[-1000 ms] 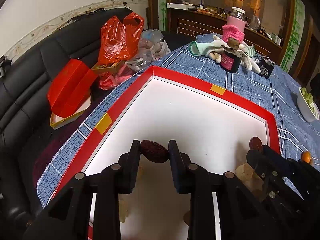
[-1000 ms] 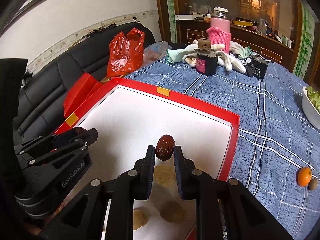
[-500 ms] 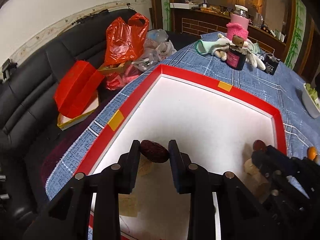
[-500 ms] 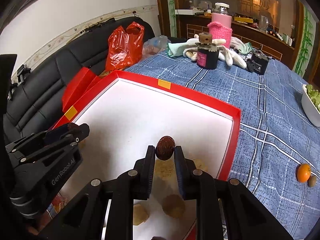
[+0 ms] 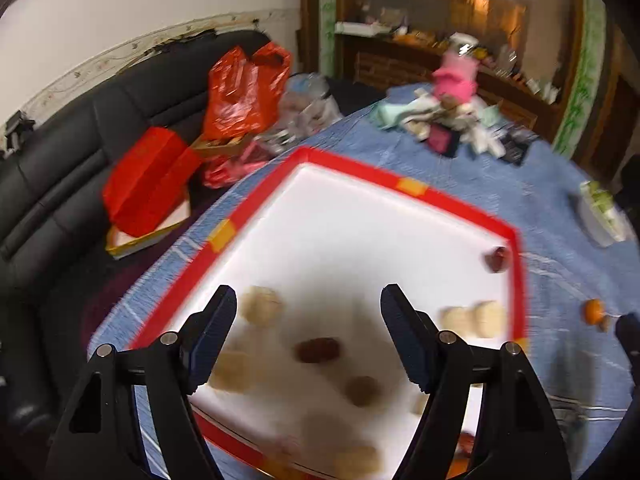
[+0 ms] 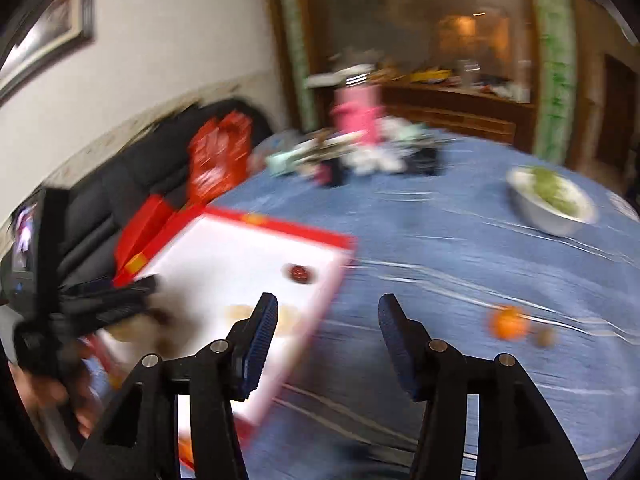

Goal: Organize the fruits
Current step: 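Grasp the brown round fruit with the right tool while the left grasps the orange, then lift the orange and brown round fruit above the table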

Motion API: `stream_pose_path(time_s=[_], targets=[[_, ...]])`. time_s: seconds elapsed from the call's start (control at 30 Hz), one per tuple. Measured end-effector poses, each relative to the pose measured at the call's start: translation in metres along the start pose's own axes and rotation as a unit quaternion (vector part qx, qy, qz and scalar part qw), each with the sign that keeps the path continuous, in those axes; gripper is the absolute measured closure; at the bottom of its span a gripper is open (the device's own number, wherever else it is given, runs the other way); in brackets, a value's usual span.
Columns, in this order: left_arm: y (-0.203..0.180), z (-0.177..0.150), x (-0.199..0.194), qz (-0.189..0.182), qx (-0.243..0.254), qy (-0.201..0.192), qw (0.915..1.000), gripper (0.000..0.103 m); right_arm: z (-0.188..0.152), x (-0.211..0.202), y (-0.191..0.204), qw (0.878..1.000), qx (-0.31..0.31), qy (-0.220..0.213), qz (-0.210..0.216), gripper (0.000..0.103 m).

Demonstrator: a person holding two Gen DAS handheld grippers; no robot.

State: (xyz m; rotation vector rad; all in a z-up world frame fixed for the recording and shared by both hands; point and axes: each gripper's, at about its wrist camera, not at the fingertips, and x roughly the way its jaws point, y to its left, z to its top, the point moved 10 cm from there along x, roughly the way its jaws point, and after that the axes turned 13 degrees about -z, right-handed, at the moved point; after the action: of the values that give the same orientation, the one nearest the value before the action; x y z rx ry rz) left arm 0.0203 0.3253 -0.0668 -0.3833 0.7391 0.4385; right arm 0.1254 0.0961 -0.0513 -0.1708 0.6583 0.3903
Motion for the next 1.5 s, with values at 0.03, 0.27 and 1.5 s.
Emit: stream_pose_path(time_s=[0.03,0.27,1.5], targets=[[-0.009,-0.001,-0.004,-0.012,0.001,-0.007,0.9999,0.028,-0.008,0.003,-0.038,0.999,0.017,0.007,-0.031,0.050],[-0.097,-0.020,-0.016,-0.086,0.083,-0.010,0.9928,0.028,-0.051,0.050,-0.147,0.987,0.063,0.094,-0.111,0.059],[-0.326,-0.075,0.086,-0.155,0.213,0.076,0.9616,0.074,-0.019,0.014,-0.214,0.980,0.182,-0.005,-0.083,0.081]])
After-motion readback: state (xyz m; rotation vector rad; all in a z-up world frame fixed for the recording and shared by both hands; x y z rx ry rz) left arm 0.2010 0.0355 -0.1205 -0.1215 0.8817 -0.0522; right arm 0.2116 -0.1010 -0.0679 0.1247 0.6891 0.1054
